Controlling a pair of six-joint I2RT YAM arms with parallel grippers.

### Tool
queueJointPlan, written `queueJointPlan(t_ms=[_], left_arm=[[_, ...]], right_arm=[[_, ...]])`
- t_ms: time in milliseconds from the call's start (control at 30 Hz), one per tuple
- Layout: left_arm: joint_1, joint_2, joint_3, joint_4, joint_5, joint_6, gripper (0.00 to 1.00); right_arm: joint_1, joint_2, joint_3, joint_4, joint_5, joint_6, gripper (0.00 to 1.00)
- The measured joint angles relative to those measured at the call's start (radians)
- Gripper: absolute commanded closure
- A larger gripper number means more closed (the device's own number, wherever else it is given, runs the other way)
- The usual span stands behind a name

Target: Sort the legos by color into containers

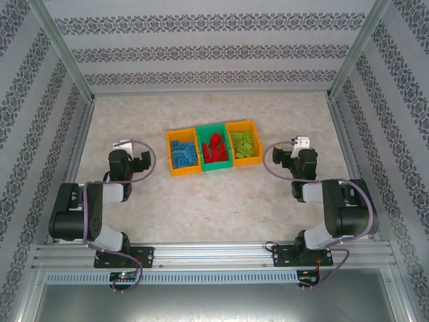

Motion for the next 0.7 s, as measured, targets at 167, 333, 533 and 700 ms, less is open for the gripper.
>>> queueJointPlan(t_ms=[167, 333, 533, 700], left_arm=[[-0.019, 0.009, 0.045, -0.008, 0.012, 0.009, 0.0], [-0.02, 0.025, -0.038, 0.09, 0.013, 0.021, 0.0], [-0.032, 0.036, -0.05, 0.106, 0.006, 0.028, 0.0], [-0.034, 0.036, -0.05, 0.111, 0.006, 0.028, 0.01]], right_arm=[[0.002, 0.0, 0.0, 0.0, 0.001, -0.004, 0.02], [0.009, 0.0, 0.001, 0.0, 0.002, -0.007, 0.02], [0.011, 0.0, 0.002, 0.0, 0.002, -0.008, 0.02], [0.021, 0.0, 0.002, -0.001, 0.006, -0.012, 0.02]])
